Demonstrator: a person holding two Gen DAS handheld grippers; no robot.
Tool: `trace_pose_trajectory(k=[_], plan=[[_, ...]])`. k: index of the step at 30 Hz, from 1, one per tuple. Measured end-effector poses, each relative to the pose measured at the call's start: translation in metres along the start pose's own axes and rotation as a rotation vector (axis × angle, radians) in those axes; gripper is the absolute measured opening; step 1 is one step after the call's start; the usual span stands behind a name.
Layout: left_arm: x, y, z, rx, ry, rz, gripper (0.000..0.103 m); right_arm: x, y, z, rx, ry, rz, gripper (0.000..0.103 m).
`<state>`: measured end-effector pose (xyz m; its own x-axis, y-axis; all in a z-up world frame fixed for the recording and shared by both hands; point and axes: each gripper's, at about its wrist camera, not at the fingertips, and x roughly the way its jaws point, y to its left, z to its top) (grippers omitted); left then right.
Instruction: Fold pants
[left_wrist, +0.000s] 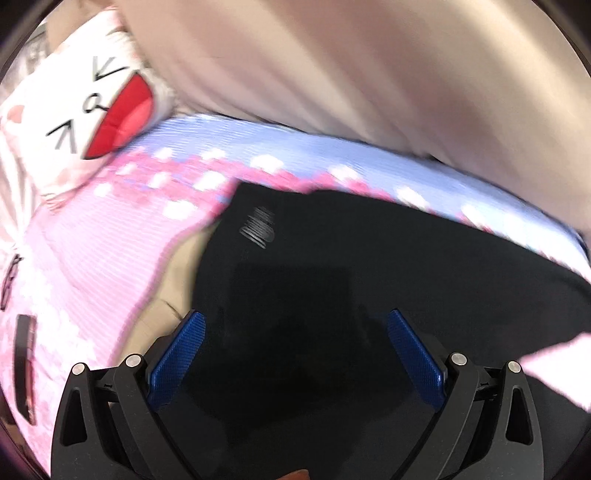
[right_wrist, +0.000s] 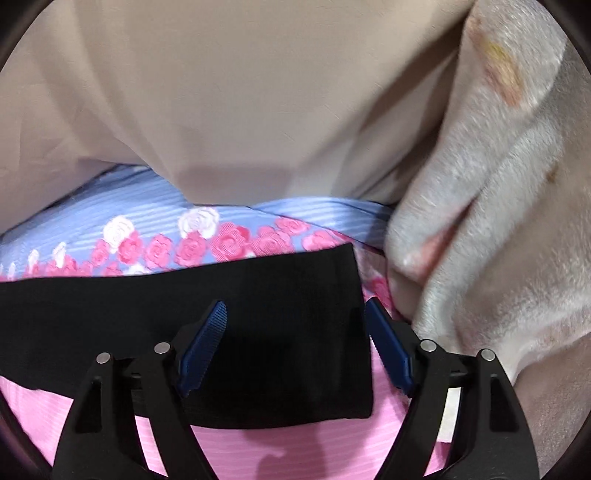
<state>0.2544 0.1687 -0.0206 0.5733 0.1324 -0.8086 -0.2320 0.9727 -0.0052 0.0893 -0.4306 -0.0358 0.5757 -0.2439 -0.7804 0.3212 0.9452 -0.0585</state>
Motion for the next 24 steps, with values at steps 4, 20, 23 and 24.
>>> trace_pose_trajectory(k=[4,20,23,24], plan=[[0.021,0.043,0.039,-0.083,-0.011,0.094,0.097,-0.006,-0.007,0.008,0.036,-0.004,0.025,0.075],[0.143,0.05,0.109,-0.105,0.223,0.026,0.092,0.028,-0.026,0.067,0.087,0.061,0.066,0.083],[0.137,0.044,0.117,-0.068,0.191,-0.036,0.029,0.037,-0.023,0.073,0.094,0.075,0.078,0.084],[0.135,0.041,0.119,-0.054,0.193,-0.054,0.029,0.04,-0.022,0.076,0.097,0.075,0.085,0.084]])
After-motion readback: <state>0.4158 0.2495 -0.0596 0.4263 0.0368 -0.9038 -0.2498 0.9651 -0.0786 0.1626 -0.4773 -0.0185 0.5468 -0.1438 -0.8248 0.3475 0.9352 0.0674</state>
